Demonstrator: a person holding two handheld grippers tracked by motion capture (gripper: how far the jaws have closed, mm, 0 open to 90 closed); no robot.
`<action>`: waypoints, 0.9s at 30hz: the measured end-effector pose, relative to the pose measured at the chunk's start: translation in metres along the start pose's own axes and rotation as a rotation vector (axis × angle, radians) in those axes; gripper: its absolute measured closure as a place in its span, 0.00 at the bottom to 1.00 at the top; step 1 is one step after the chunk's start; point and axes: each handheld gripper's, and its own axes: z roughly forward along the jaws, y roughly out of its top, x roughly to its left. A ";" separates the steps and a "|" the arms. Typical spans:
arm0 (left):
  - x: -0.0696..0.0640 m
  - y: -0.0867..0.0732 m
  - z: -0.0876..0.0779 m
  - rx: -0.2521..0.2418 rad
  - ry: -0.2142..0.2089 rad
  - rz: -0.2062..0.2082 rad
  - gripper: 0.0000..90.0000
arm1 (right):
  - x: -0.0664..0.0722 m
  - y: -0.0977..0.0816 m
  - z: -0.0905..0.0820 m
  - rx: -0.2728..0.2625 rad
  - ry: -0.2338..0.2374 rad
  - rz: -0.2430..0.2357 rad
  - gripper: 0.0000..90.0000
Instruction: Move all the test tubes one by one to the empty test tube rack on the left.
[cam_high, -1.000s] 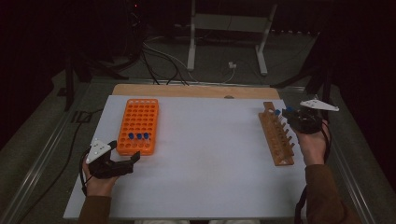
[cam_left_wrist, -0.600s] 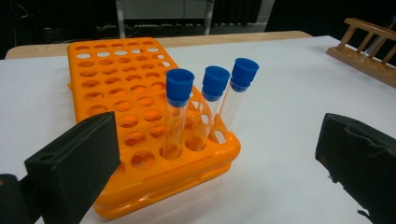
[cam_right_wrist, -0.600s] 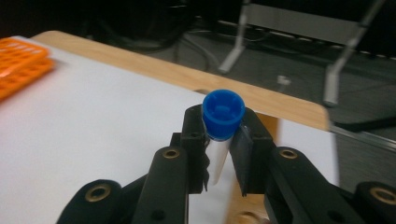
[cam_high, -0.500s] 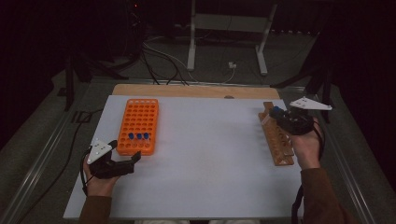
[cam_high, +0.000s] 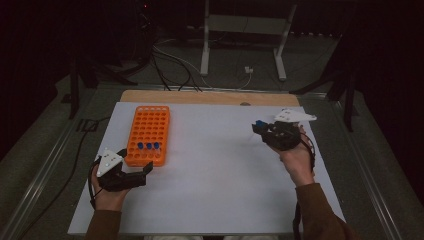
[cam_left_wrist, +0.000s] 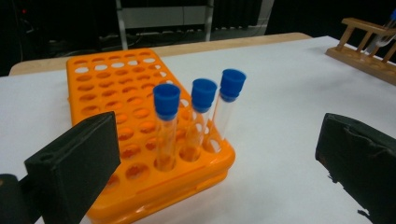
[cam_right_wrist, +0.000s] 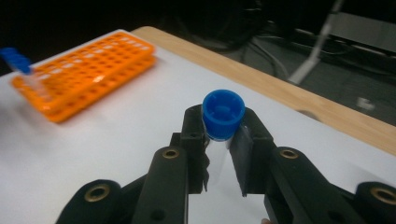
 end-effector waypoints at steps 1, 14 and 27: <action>-0.001 0.001 0.000 -0.003 -0.002 0.003 0.01 | 0.005 0.001 0.003 0.000 0.014 -0.005 0.85; -0.032 0.015 0.007 -0.011 -0.072 0.061 0.01 | 0.053 0.011 0.035 0.024 0.152 -0.051 0.84; -0.068 0.028 0.036 0.033 -0.143 0.122 0.02 | 0.091 0.020 0.056 0.042 0.245 -0.075 0.84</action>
